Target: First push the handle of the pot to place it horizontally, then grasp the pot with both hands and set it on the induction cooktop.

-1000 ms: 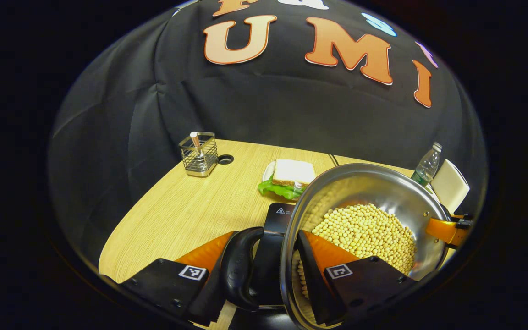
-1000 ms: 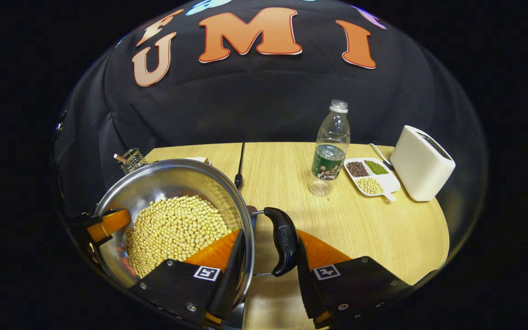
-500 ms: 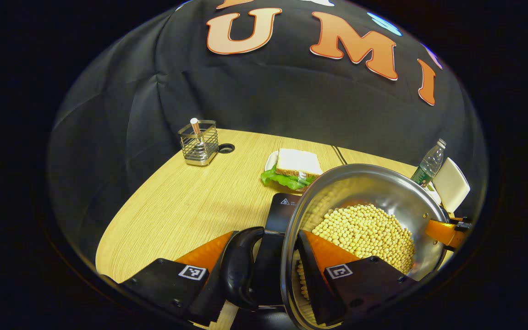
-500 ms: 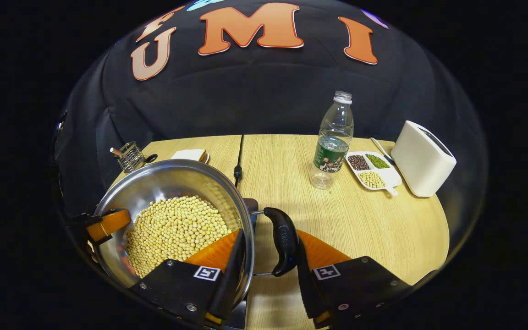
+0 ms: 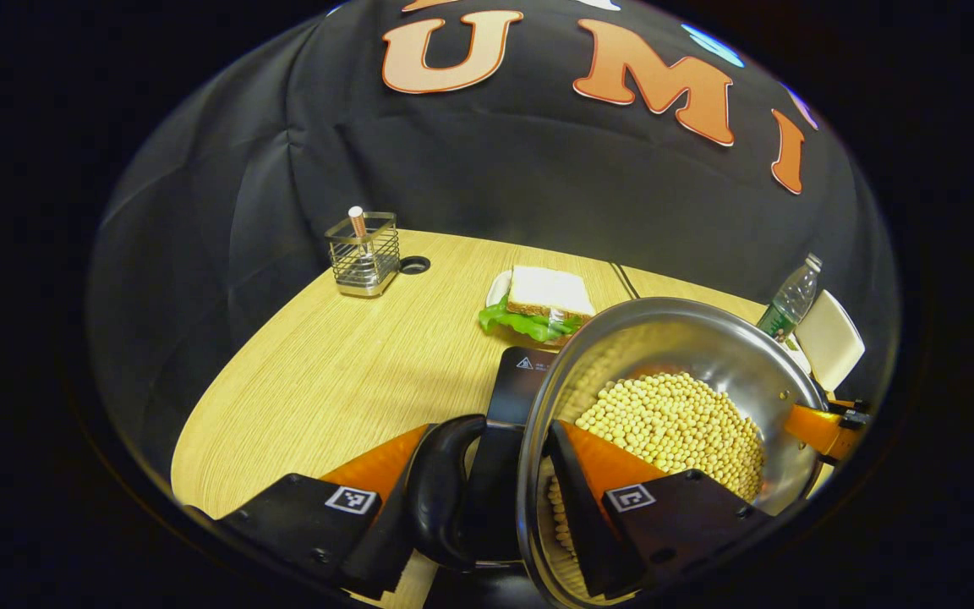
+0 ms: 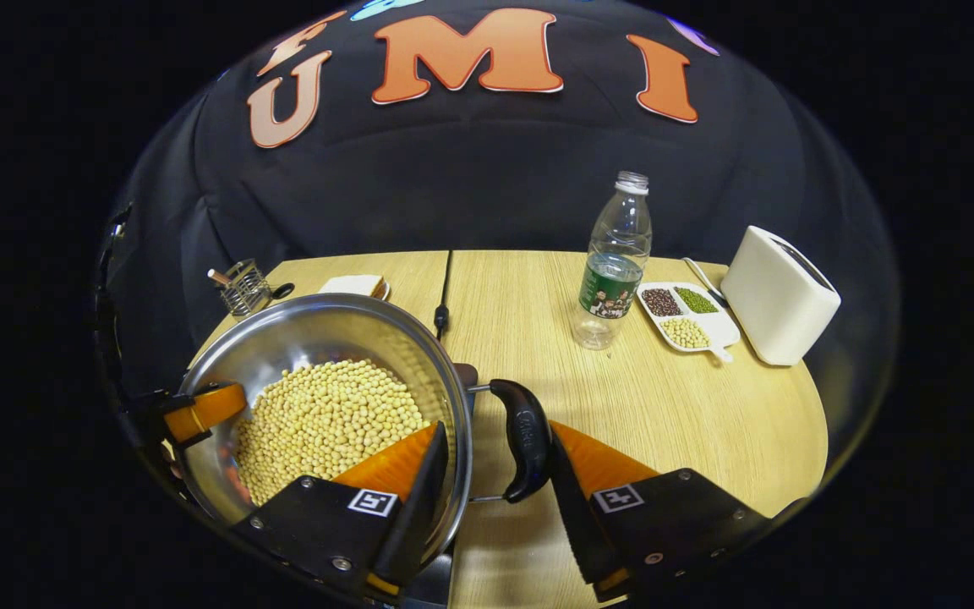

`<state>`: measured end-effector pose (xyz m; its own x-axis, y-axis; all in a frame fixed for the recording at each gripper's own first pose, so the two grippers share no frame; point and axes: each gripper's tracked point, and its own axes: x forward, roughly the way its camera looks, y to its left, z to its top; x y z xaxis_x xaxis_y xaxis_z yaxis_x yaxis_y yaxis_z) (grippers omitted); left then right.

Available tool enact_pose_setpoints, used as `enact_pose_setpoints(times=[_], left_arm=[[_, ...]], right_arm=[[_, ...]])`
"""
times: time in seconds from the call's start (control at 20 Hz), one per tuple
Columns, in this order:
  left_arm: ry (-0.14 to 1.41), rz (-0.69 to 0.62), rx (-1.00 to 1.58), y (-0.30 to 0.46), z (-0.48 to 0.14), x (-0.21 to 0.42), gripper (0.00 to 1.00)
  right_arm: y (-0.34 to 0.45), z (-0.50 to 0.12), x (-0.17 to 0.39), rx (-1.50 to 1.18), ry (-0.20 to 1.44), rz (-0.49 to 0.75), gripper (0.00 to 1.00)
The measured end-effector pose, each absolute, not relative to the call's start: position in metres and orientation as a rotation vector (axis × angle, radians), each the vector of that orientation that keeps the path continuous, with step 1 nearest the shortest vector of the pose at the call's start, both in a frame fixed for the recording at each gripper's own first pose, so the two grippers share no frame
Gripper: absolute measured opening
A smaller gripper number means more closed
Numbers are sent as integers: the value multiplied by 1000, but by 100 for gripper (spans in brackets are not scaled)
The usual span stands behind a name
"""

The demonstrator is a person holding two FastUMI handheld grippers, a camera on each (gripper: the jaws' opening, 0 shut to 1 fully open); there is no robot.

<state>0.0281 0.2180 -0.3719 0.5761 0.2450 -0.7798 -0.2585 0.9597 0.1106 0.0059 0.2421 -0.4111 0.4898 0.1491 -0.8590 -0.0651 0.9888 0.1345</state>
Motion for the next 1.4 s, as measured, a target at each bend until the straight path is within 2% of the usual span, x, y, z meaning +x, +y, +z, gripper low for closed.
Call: enact_pose_setpoints(times=[0.1, 0.25, 0.5, 0.65, 0.85, 1.05, 1.1, 1.15, 1.2, 1.4], left_arm=[[900, 305, 3, 218, -366, 30, 86], [831, 298, 58, 218, -343, 42, 88], [592, 342, 138, 214, -257, 65, 87], [437, 300, 140, 185, -191, 74, 87], [273, 230, 109, 135, -115, 69, 88], [159, 179, 81, 98, -52, 55, 89], [137, 165, 71, 90, -37, 53, 89], [120, 156, 65, 82, -22, 49, 89], [108, 158, 61, 78, -9, 44, 89], [31, 154, 65, 61, 47, 30, 93]], right_arm=[[241, -396, 10, 117, 1009, 151, 76], [229, -362, 16, 101, 900, 167, 80], [186, -286, 28, 82, 675, 129, 86], [148, -226, 35, 56, 517, 85, 87], [108, -162, 20, 56, 400, 61, 89], [61, -102, 9, 53, 255, 21, 90], [50, -89, 8, 44, 224, 7, 91], [38, -78, 7, 38, 197, -19, 97], [27, -69, 4, 35, 178, -34, 93], [16, -34, -3, 57, 115, -26, 93]])
